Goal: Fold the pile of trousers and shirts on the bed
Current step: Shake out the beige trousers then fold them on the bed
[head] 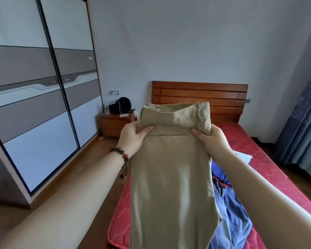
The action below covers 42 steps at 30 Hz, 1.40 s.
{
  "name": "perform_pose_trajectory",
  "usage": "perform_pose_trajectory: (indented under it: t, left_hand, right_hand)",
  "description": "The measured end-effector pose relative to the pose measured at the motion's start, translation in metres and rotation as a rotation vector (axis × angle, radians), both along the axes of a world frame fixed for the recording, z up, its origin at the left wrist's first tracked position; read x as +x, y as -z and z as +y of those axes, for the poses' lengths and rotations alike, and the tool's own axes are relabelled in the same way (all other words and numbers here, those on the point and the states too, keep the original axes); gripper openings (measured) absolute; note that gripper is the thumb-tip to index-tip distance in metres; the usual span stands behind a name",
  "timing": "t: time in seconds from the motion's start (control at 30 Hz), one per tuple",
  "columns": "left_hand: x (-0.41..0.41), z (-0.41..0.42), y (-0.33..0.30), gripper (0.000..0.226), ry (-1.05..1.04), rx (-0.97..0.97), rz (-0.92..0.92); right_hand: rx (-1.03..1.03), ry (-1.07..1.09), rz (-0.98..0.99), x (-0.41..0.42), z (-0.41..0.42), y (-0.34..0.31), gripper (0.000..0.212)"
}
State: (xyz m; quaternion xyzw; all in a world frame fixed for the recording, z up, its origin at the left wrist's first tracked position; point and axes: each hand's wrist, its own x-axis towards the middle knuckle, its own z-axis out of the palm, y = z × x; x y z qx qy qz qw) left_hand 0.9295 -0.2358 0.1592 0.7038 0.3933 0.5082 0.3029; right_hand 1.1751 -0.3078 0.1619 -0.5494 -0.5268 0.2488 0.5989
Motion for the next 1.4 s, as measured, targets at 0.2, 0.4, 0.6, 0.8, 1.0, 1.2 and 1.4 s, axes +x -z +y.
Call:
perform_pose_trajectory:
  t: [0.2,0.4,0.6,0.8,1.0,1.2,1.4]
  left_hand:
    - [0.078,0.074,0.085,0.044,-0.083,-0.084,-0.071]
    - [0.146,0.159,0.162,0.052,-0.314,-0.072,-0.004]
    - [0.180,0.238,0.194,0.047,-0.404,-0.012,0.124]
    - [0.186,0.308,0.236,0.018,-0.194,0.000,0.348]
    - [0.191,0.378,0.298,0.019,-0.293,0.074,0.288]
    - [0.194,0.455,0.388,0.031,-0.327,0.134,0.458]
    - [0.206,0.550,0.475,0.039,-0.307,0.005,0.491]
  right_hand:
    - [-0.078,0.117,0.017,0.045,0.089,0.095,0.015]
    - [-0.097,0.246,-0.071,0.097,0.179,0.179,0.028]
    - [-0.111,0.247,-0.203,0.128,0.252,0.216,0.014]
    - [-0.178,0.303,-0.041,0.147,0.317,0.256,0.042]
    - [-0.179,0.295,-0.057,0.151,0.379,0.314,0.032]
    - [-0.271,0.374,-0.249,0.150,0.458,0.397,0.042]
    - [-0.388,0.356,-0.354,0.163,0.548,0.468,0.035]
